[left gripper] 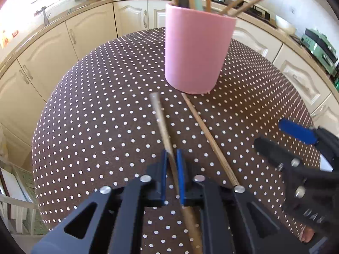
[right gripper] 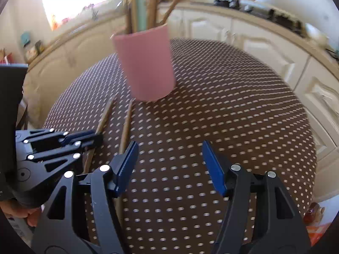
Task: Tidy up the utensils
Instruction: 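Grasp a wooden chopstick with the left tool while the right tool grasps the other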
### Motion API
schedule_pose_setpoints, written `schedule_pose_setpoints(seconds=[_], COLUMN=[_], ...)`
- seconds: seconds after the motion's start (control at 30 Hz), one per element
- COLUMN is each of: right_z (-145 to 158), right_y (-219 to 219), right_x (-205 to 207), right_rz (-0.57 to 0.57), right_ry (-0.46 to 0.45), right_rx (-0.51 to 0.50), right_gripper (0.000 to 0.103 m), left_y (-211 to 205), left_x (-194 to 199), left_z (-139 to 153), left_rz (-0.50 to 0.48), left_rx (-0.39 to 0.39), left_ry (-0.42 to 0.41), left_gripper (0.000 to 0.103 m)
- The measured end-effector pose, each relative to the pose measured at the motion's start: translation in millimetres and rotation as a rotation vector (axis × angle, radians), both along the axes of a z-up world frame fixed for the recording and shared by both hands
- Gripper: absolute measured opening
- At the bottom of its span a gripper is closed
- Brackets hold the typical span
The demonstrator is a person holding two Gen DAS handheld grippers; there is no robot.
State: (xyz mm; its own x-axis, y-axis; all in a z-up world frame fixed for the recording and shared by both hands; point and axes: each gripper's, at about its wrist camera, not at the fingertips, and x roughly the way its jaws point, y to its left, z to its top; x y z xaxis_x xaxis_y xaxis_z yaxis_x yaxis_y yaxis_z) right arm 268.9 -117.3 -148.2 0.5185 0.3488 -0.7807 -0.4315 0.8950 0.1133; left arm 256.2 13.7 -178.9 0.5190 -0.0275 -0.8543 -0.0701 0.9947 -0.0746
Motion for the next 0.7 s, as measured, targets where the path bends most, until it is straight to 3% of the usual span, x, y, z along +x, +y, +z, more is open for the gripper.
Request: schedule_pose_setpoints(seconds=[0.03, 0.1, 0.17, 0.3, 0.47, 0.7], right_z=[0.9, 1.6, 2.5, 1.2, -7.8, -12.1], right_y=[5.7, 13.9, 25.0, 46.2, 66.5, 90.2], right_x=[1.8, 4.5, 8.3, 11.0, 18.2, 30.0], right_rz=[0.020, 0.052, 0.081, 0.140, 0.165, 0.188], right_ry=[0.024, 0.058, 0.094, 0.149, 0.216, 0.252], right_rx=[-0.003, -0.003, -0.016, -0.046, -0.115, -0.213], right_gripper=[0.062, 0.052, 0.036, 0.035, 0.027, 0.013], left_y=[3.7, 11.7, 28.3, 39.0, 50.6, 49.1], left_x=[-0.7, -3.5, -9.8, -14.9, -15.4, 12.7], left_z=[0.7, 2.1, 4.5, 7.4, 7.0, 5.3], left_rz=[0.003, 0.010, 0.012, 0.015, 0.015, -0.056], left_rx=[-0.026, -0.069, -0.111, -0.156, -0.165, -0.091], left_ry=[0.000, -0.002, -0.004, -0.002, 0.034, 0.114], left_gripper=[0.007, 0.006, 0.005, 0.005, 0.005, 0.007])
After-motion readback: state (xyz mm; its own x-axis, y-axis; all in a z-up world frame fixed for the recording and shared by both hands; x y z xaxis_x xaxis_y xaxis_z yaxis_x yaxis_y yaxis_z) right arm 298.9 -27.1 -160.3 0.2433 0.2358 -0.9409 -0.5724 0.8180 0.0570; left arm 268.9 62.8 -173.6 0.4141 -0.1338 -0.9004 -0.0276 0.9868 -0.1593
